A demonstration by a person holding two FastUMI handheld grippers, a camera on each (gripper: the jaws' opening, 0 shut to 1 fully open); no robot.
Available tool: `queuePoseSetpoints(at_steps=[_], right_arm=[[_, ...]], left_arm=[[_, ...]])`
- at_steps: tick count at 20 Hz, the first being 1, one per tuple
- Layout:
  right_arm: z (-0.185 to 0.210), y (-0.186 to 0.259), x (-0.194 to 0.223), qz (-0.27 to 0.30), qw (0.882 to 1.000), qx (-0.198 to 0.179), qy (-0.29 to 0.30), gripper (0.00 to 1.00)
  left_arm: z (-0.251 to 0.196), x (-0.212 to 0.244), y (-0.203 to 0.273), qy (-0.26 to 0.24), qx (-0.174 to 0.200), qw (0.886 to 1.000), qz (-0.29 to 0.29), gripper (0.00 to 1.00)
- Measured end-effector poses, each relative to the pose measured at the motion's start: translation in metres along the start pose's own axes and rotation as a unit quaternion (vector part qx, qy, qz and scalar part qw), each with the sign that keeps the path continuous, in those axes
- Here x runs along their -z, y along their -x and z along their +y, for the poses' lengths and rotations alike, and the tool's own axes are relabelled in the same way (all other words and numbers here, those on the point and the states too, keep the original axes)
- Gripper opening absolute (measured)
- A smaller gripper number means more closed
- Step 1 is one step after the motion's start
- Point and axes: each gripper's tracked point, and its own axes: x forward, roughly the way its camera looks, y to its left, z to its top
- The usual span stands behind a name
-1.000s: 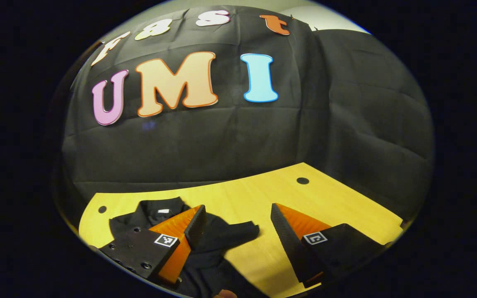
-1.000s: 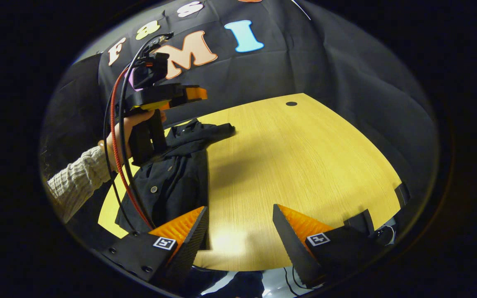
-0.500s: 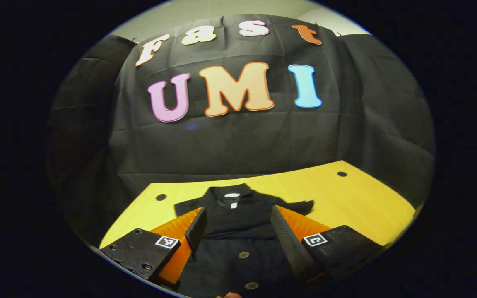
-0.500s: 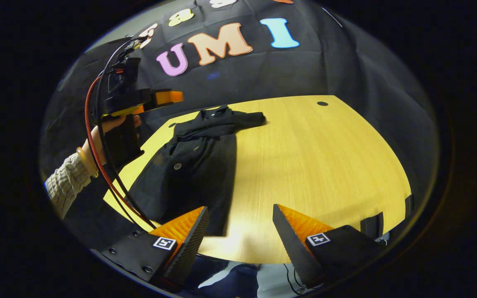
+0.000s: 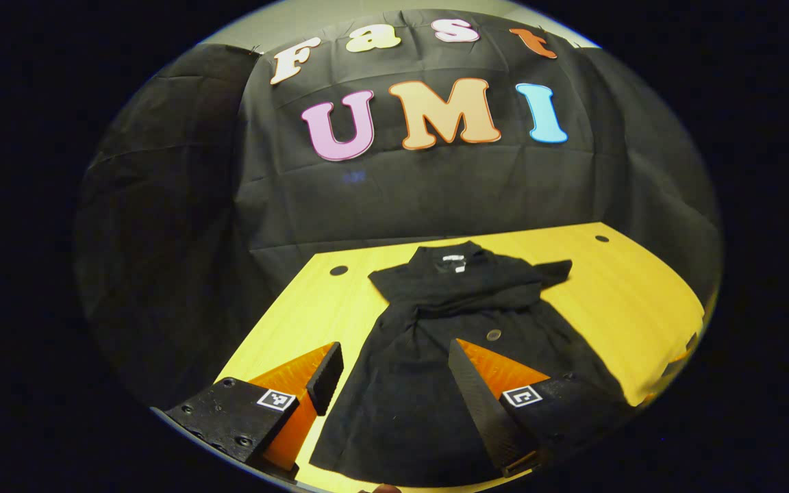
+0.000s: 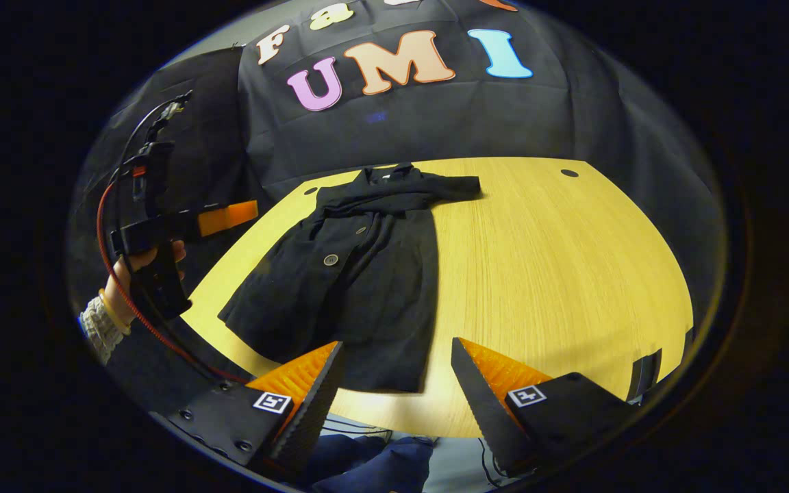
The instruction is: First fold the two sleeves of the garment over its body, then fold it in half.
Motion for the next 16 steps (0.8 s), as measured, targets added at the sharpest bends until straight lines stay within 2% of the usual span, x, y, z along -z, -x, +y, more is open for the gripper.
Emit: queuePoseSetpoints(at_steps=[2, 9, 13, 16], right_arm=[[0.005, -0.006, 0.003, 0.004, 1.000, 0.008, 0.004, 0.98], [0.016, -0.028, 0.023, 0.024, 0.999, 0.037, 0.023, 0.98], [0.015, -0.046, 0.036, 0.040, 0.997, 0.059, 0.029, 0.98], [0.013, -0.058, 0.042, 0.053, 0.995, 0.072, 0.037, 0.98]], left_arm=[[0.008, 0.021, 0.012, -0.007, 0.003, 1.000, 0.015, 0.93], [0.021, 0.092, 0.034, -0.002, 0.023, 0.997, 0.072, 0.95], [0.027, 0.129, 0.038, -0.028, 0.026, 0.994, 0.099, 0.96], [0.028, 0.148, 0.039, -0.024, 0.037, 0.992, 0.115, 0.96]])
